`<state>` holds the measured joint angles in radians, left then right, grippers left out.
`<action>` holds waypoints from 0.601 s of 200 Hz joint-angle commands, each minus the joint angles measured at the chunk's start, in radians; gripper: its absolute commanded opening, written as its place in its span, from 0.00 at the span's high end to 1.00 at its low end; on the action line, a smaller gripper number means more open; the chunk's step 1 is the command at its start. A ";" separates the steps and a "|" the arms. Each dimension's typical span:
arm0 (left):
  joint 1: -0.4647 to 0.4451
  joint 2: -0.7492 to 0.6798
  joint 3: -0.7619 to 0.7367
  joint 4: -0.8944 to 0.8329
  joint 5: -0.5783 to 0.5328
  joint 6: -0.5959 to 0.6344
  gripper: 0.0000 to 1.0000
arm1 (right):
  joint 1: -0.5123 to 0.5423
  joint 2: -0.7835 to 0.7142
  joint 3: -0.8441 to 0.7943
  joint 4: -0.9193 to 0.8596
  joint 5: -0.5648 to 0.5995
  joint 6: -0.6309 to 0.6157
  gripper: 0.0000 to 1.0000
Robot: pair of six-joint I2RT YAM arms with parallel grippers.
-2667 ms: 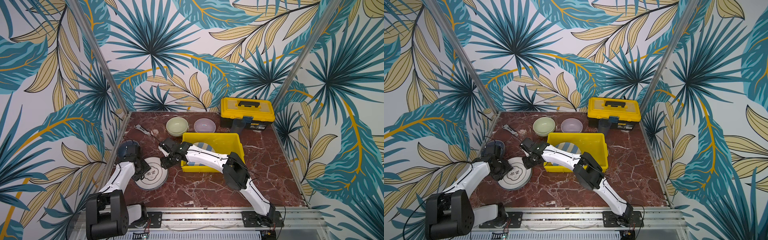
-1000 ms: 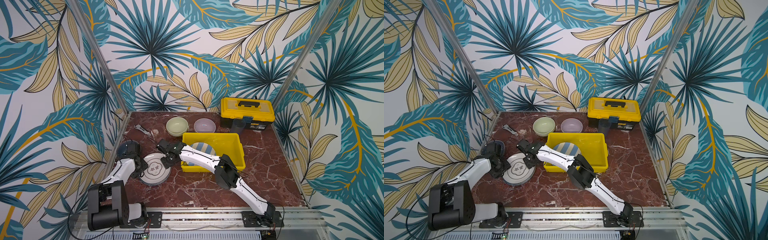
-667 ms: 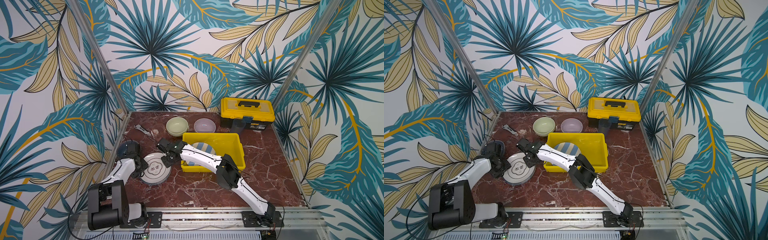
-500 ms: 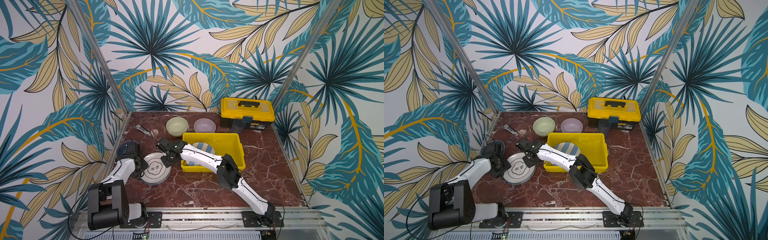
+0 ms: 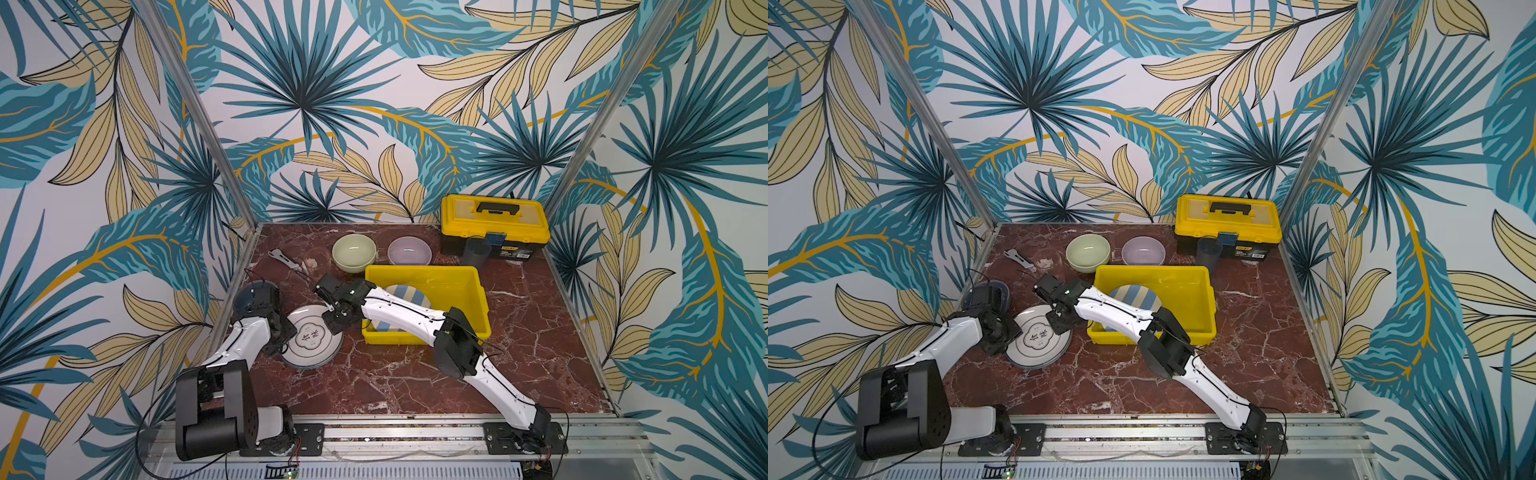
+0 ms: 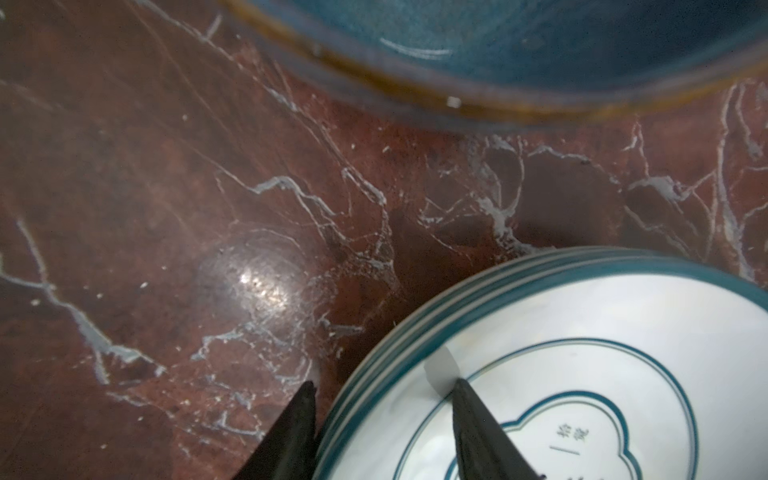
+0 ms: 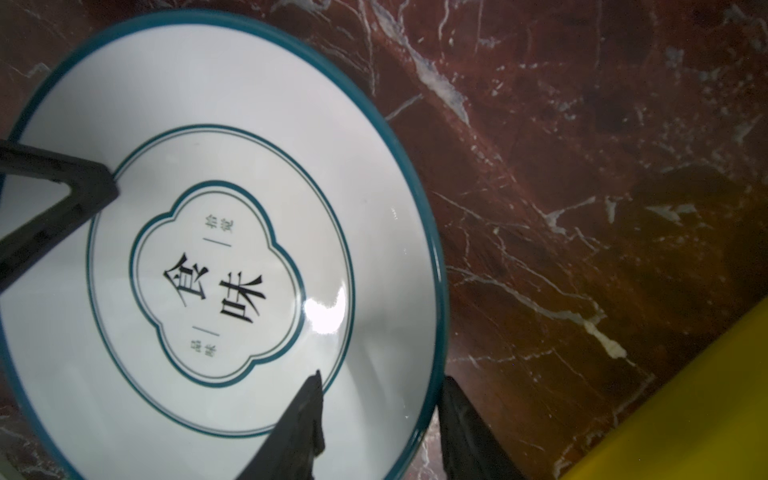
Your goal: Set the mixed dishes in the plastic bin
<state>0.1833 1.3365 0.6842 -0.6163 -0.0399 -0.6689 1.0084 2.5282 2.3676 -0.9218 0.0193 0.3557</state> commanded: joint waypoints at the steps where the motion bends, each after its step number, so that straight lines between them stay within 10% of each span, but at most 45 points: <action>1: 0.004 0.025 -0.046 0.009 0.043 0.001 0.48 | 0.009 -0.062 -0.011 0.006 -0.059 0.024 0.56; 79: 0.003 0.007 -0.066 0.015 0.058 0.010 0.52 | -0.017 -0.197 -0.176 0.207 -0.228 0.105 0.60; 120: 0.004 0.007 -0.072 0.021 0.061 0.007 0.52 | -0.019 -0.132 -0.103 0.090 -0.029 0.060 0.56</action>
<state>0.1841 1.3205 0.6609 -0.5789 -0.0101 -0.6605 0.9947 2.3535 2.2230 -0.7563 -0.1261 0.4366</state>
